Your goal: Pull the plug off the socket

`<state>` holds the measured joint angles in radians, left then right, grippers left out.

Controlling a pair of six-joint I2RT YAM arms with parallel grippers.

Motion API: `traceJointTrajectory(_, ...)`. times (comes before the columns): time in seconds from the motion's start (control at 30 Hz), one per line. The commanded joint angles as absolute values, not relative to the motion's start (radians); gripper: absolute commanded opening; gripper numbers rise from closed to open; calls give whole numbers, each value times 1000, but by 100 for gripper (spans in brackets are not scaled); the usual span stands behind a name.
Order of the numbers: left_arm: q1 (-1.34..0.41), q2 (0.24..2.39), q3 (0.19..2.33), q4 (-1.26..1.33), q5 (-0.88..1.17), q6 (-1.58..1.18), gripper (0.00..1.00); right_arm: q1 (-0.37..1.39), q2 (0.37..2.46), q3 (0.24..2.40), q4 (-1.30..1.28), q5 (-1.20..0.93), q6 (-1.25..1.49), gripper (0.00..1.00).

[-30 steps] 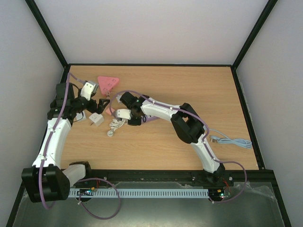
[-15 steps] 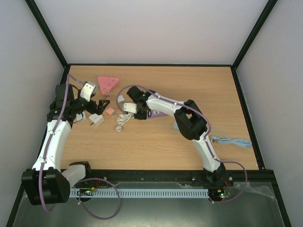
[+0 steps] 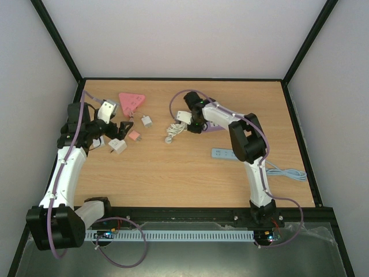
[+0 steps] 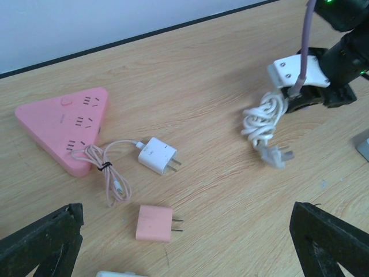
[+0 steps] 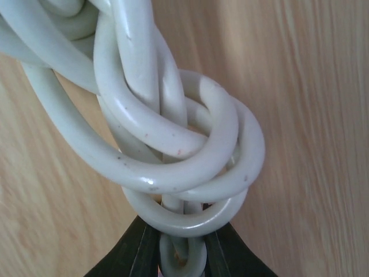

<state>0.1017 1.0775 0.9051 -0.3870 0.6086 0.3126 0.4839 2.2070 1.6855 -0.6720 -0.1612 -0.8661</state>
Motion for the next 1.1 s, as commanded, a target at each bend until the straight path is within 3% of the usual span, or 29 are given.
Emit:
traceJointTrajectory(0.0,106,1088,915,-382,580,293,100,394,2179,1610,-718,-94,-905,18)
traceJointTrajectory(0.63,105,1135,956,-429,568,294,100,53,2083,1469,-714,-95,-1004,23)
traceJointTrajectory(0.83,105,1205,1039,-499,542,299,100,40,2018,1489,-752,-126,-1006,38)
traceJointTrajectory(1.07,106,1267,1147,-569,494,313,100,39,1980,1654,-859,-180,-949,67)
